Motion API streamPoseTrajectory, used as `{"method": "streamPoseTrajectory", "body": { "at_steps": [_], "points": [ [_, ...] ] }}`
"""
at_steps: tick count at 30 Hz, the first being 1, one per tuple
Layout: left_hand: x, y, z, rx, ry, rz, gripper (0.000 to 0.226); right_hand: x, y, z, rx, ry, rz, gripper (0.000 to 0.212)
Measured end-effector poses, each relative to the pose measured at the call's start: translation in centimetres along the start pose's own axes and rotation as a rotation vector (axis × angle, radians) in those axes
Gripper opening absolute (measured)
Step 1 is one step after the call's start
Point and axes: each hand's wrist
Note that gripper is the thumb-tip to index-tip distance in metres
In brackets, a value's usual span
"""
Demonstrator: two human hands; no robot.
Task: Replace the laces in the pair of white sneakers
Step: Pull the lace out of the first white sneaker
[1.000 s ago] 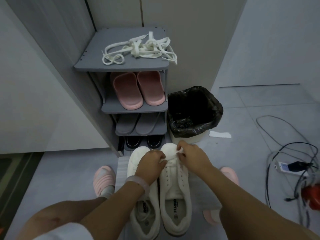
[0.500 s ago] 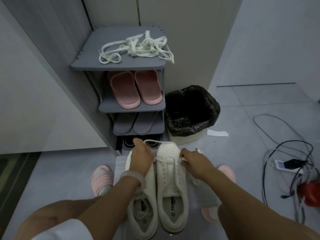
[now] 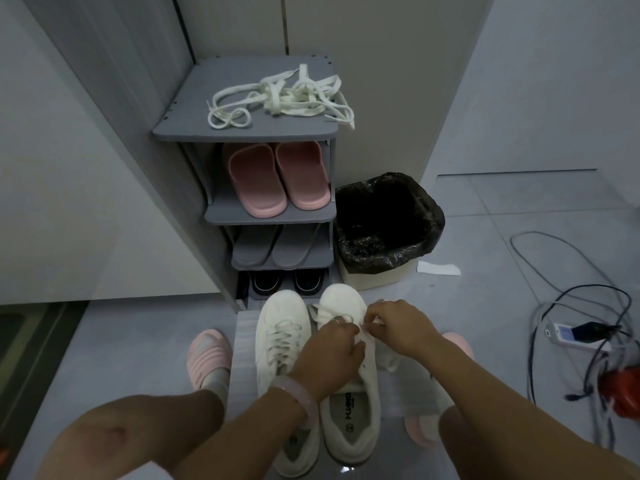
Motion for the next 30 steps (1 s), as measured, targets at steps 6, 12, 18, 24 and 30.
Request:
{"method": "streamPoseTrajectory", "body": {
  "at_steps": [6, 12, 18, 24, 30],
  "points": [
    [1.1, 0.5, -0.2, 0.04, -0.04, 0.009, 0.037, -0.5, 0.4, 0.1, 0.087, 0.017, 0.116, 0.02],
    [1.5, 1.3, -0.4, 0.082, -0.083, 0.061, 0.035, -0.2, 0.4, 0.3, 0.03, -0.014, 0.113, 0.016],
    [1.8, 1.0, -0.5, 0.065, -0.055, 0.035, 0.033, -2.5, 3.4, -0.7, -0.465, -0.327, 0.203, 0.021],
    [1.7, 1.0, -0.6, 0.07, -0.046, -0.001, 0.031, -1.3, 3.7, -1.3, -0.352, -0.225, -0.02, 0.034],
    [1.8, 1.0, -0.7, 0.071, -0.049, -0.002, 0.031, 0.2, 0.4, -0.8, -0.019, 0.001, -0.223, 0.027]
  ]
}}
Point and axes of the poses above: each hand's wrist, its own z-axis towards the middle knuckle, its own y-axis out of the back of the hand, x = y × z, and after that the axes turned 5 degrees about x, right-handed
